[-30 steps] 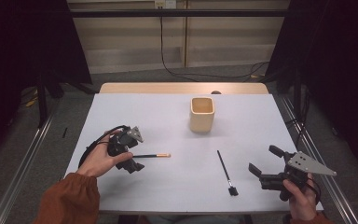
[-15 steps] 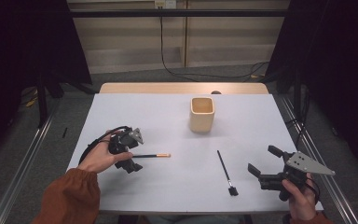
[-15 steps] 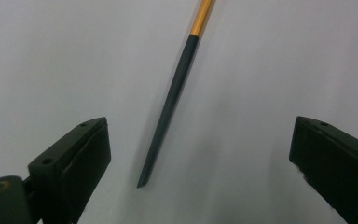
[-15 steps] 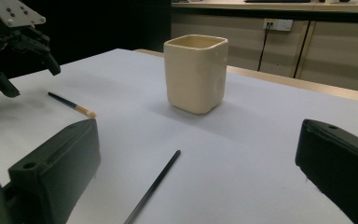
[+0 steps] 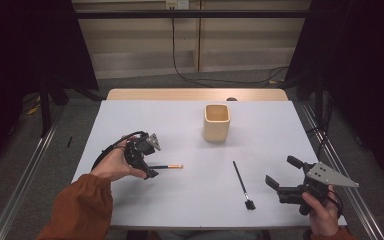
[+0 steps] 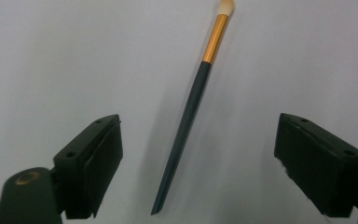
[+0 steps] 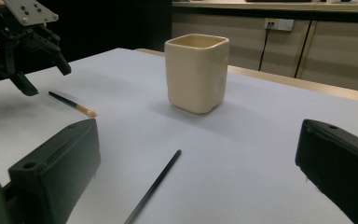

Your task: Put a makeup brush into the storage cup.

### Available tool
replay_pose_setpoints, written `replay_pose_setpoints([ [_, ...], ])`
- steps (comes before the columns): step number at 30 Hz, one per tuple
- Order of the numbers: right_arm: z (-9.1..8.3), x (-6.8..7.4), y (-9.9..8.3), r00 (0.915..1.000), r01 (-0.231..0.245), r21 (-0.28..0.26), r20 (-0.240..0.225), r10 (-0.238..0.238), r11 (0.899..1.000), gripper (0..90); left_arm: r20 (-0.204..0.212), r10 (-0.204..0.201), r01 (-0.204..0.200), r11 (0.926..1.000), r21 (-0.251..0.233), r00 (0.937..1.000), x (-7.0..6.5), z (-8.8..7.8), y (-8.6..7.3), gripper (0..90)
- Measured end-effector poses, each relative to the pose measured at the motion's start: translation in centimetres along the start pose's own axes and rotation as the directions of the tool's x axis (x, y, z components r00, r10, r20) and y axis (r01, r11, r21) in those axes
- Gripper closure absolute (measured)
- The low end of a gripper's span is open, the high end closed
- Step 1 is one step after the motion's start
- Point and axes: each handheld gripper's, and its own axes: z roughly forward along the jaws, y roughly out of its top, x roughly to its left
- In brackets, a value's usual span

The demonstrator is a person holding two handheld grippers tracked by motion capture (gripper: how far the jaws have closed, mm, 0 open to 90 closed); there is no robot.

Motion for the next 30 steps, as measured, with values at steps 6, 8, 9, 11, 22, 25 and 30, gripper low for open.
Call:
replay_pose_setpoints([
  [6,0.0,-0.1,0.0,1.0,-0.004,0.0,0.001,0.004,1.0,0.0,0.023,0.017,-0.017,0.9995,0.028,0.9996,0.3,0.7,-0.1,35.5],
  [8,0.0,-0.1,0.0,1.0,-0.003,0.003,0.001,0.003,1.0,0.0,0.026,0.024,-0.025,0.9995,0.02,0.9994,0.5,0.8,-0.1,40.9],
  [9,0.0,0.0,0.0,1.0,-0.002,0.002,-0.001,0.002,1.0,0.0,0.026,0.02,-0.021,0.9995,0.023,0.9995,0.5,0.9,-0.1,44.3],
  [11,0.0,0.0,0.0,1.0,-0.001,0.0,0.0,0.001,1.0,0.0,0.041,0.029,-0.03,0.999,0.034,0.9987,0.7,1.0,-0.1,53.6],
  [22,0.0,0.0,0.0,1.0,-0.002,0.004,0.0,0.002,1.0,0.0,0.062,0.037,-0.041,0.9973,0.061,0.9974,1.0,1.9,0.1,65.5],
  [25,0.0,0.0,0.0,1.0,-0.002,0.004,0.0,0.002,1.0,0.0,0.069,0.051,-0.055,0.9963,0.065,0.9963,0.9,2.1,0.2,68.3],
  [30,0.0,0.0,0.0,1.0,-0.003,0.004,-0.002,0.003,1.0,0.0,0.067,0.062,-0.067,0.9943,0.083,0.9958,0.9,2.7,0.3,69.5],
])
